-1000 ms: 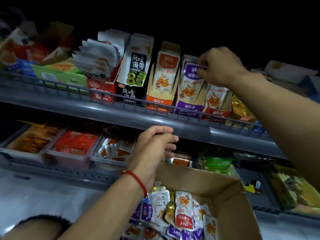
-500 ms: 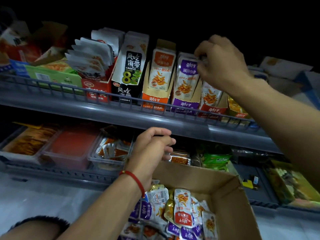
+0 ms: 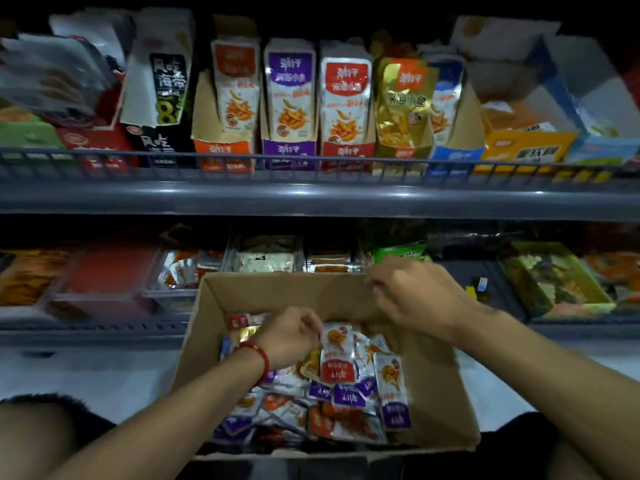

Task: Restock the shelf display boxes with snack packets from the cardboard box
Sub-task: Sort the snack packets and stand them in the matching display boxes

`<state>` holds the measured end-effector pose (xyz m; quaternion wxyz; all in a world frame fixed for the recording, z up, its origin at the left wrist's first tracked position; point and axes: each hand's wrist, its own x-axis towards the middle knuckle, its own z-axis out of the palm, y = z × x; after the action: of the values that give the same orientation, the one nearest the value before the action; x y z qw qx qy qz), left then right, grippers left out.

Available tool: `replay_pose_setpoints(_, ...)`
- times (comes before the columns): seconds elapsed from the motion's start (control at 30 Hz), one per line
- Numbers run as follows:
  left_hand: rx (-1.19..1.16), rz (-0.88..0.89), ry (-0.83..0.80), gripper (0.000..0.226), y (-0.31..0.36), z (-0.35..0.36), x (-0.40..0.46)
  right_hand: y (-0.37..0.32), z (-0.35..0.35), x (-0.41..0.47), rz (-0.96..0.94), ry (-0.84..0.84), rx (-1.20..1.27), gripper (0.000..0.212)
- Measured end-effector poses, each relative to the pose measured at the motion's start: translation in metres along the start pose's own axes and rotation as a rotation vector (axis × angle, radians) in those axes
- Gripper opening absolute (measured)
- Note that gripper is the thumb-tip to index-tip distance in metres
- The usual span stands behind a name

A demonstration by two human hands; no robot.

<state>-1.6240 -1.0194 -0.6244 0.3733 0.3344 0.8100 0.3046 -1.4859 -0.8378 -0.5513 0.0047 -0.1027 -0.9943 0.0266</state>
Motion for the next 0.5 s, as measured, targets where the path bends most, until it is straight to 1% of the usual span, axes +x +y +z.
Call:
replay_pose_setpoints(0.03,0.144,0.024,-0.038,0.018,-0.01,0.009,0.006,0.006,0.004,-0.004,-0.013,-0.026,0.034,0.029)
replay_pose_setpoints(0.1,0.433,0.06,-0.134,0.025,-0.027,0.023,0.02,0.015,0.006,-0.008,-0.035,-0.027,0.099,0.03)
replay_pose_setpoints(0.17,0.638,0.123,-0.189,0.045,-0.038,0.035,0.034,0.023,0.005,-0.007,-0.028,-0.012,0.156,0.03)
replay_pose_setpoints(0.27,0.871,0.286,-0.239,0.069,-0.041,0.053,0.054,0.034,0.004,-0.004,-0.002,-0.016,0.259,0.029)
replay_pose_setpoints(0.3,0.92,0.307,-0.257,0.078,-0.042,0.059,0.059,0.037,0.004,-0.003,-0.002,-0.013,0.275,0.028)
replay_pose_setpoints(0.37,0.945,0.277,-0.298,0.094,-0.045,0.067,0.068,0.042,0.005,-0.003,-0.006,-0.014,0.3,0.027)
replay_pose_setpoints(0.43,0.935,0.271,-0.293,0.099,-0.05,0.074,0.073,0.044,0.005,-0.003,-0.004,-0.022,0.323,0.025)
replay_pose_setpoints(0.5,0.901,0.265,-0.278,0.096,-0.051,0.076,0.072,0.045,0.005,-0.003,0.002,-0.026,0.337,0.024)
